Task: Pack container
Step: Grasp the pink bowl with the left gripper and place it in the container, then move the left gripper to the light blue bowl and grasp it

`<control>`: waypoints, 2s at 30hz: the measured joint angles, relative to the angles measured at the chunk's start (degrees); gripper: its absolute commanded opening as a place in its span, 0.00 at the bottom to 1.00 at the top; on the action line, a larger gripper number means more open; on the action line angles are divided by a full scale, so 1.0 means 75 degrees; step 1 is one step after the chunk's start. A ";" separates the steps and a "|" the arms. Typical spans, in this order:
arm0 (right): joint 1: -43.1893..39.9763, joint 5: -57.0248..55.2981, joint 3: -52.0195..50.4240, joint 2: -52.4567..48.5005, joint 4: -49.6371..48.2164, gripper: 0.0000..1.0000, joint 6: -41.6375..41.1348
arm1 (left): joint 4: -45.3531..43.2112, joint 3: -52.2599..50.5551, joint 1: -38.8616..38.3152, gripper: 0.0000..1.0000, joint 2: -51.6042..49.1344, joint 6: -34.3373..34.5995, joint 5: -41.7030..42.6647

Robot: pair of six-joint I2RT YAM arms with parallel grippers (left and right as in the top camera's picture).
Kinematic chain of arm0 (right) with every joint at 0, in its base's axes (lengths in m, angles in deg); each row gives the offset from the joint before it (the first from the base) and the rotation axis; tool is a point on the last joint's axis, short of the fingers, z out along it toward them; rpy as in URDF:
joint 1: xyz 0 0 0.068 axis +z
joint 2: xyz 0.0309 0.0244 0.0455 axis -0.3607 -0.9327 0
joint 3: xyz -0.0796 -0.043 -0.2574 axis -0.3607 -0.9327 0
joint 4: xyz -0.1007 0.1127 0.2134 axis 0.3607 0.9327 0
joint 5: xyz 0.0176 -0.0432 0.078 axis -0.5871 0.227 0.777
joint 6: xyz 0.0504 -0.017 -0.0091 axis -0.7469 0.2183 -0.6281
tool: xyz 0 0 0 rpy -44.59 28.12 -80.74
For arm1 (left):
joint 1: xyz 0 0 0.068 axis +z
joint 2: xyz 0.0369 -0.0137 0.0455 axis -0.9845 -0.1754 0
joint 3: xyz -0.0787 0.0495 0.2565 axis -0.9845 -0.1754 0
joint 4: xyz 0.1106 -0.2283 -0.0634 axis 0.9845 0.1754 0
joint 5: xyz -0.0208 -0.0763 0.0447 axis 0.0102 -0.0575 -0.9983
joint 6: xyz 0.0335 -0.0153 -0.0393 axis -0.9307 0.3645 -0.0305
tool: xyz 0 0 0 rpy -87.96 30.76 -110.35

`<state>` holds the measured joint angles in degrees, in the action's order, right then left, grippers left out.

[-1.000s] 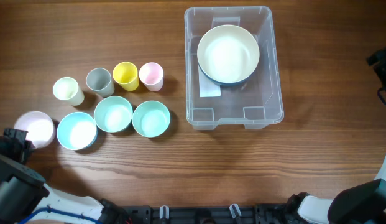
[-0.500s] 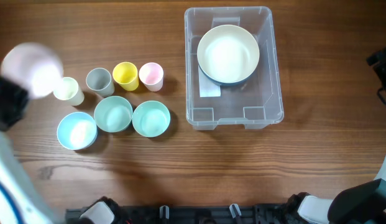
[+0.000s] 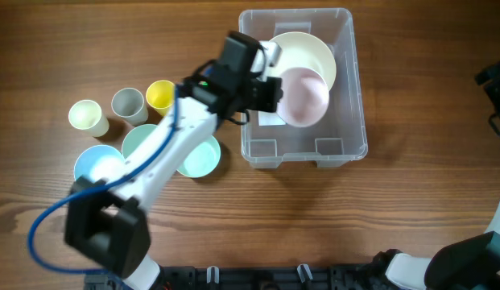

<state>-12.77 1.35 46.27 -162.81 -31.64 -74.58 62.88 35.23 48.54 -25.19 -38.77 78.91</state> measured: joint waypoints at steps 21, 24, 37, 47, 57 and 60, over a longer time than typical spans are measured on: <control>0.0000 0.0000 0.0000 0.0000 0.0000 1.00 0.0000 | -0.1539 0.0000 -0.1297 0.26 -0.1600 -0.0189 -0.1950; 0.0000 0.0000 0.0000 0.0000 0.0000 1.00 0.0000 | -0.1591 0.0000 -0.1300 0.47 -0.1600 -0.0207 -0.1821; 0.0000 0.0000 0.0000 0.0000 0.0003 1.00 0.0000 | 0.0717 0.1189 -0.0697 0.43 -0.0469 -0.0134 -0.1603; 0.0000 0.0000 0.0000 0.0000 0.0006 1.00 0.0000 | 0.5109 0.1198 0.2853 0.46 0.1011 0.0731 -0.2614; 0.0000 0.0000 0.0000 0.0000 0.0003 1.00 0.0000 | 0.5144 -0.0624 0.7434 0.66 0.1343 0.0982 -0.2579; 0.0000 0.0003 0.0000 0.0000 0.0000 1.00 0.0000 | 0.4406 -0.1769 0.8399 0.65 0.1320 0.1070 -0.2398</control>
<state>-12.77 1.37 46.27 -162.81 -31.64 -74.58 95.92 21.96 111.54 -15.29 -30.74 60.92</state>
